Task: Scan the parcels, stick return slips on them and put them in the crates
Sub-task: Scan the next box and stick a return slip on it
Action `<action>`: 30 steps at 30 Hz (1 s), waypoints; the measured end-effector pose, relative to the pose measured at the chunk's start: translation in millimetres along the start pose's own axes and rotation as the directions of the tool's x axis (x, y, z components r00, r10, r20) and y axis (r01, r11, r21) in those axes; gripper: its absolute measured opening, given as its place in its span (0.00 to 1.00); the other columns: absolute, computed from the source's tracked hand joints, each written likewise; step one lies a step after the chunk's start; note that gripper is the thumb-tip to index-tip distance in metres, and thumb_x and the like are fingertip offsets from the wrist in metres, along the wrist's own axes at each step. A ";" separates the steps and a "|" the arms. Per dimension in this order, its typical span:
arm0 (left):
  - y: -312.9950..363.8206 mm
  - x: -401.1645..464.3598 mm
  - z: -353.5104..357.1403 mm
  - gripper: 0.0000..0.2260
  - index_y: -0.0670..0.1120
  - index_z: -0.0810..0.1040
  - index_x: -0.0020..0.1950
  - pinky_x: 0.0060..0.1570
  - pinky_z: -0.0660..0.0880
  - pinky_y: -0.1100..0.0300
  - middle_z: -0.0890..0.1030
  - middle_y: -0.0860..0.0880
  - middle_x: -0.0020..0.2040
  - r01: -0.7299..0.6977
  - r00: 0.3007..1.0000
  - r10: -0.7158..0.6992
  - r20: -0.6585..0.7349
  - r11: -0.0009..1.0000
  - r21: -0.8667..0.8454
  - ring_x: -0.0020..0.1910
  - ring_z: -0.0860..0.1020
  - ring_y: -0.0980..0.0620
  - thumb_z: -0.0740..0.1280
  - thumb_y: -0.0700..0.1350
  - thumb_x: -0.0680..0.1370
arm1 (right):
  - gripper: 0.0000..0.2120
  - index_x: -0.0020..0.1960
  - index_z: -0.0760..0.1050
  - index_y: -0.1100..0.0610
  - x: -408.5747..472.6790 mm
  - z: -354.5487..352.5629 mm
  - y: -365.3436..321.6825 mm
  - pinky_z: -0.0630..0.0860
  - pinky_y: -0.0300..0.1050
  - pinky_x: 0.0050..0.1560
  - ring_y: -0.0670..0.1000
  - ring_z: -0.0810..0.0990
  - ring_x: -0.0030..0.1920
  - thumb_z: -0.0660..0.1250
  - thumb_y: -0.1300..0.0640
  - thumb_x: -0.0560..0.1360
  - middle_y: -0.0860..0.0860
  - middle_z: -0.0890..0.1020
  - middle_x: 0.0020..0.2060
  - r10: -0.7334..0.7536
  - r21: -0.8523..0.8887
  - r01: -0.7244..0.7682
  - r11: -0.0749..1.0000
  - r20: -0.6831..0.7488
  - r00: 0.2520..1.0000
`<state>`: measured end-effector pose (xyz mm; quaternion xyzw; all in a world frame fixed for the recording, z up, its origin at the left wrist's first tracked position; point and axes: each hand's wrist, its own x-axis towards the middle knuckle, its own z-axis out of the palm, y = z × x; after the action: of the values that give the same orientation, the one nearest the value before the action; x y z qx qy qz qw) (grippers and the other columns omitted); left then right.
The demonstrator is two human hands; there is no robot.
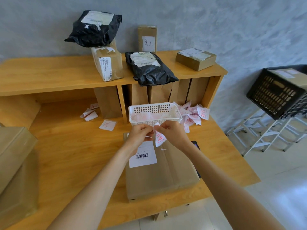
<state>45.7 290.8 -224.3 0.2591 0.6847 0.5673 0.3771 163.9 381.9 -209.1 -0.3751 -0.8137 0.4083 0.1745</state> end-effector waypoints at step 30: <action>1.5 141.1 -22.6 0.07 0.42 0.78 0.43 0.48 0.78 0.53 0.78 0.45 0.39 0.138 0.913 -0.107 -0.394 0.989 0.050 0.35 0.76 0.51 0.63 0.39 0.79 | 0.12 0.47 0.80 0.66 91.8 -60.1 50.0 0.68 0.40 0.34 0.48 0.72 0.32 0.66 0.56 0.77 0.59 0.82 0.40 0.124 -0.043 -0.130 0.991 -0.119 0.985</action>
<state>-54.7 388.5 -252.6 0.1117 0.7821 0.5562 0.2578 162.5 502.3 -214.5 -0.4536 -0.7867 0.3754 0.1858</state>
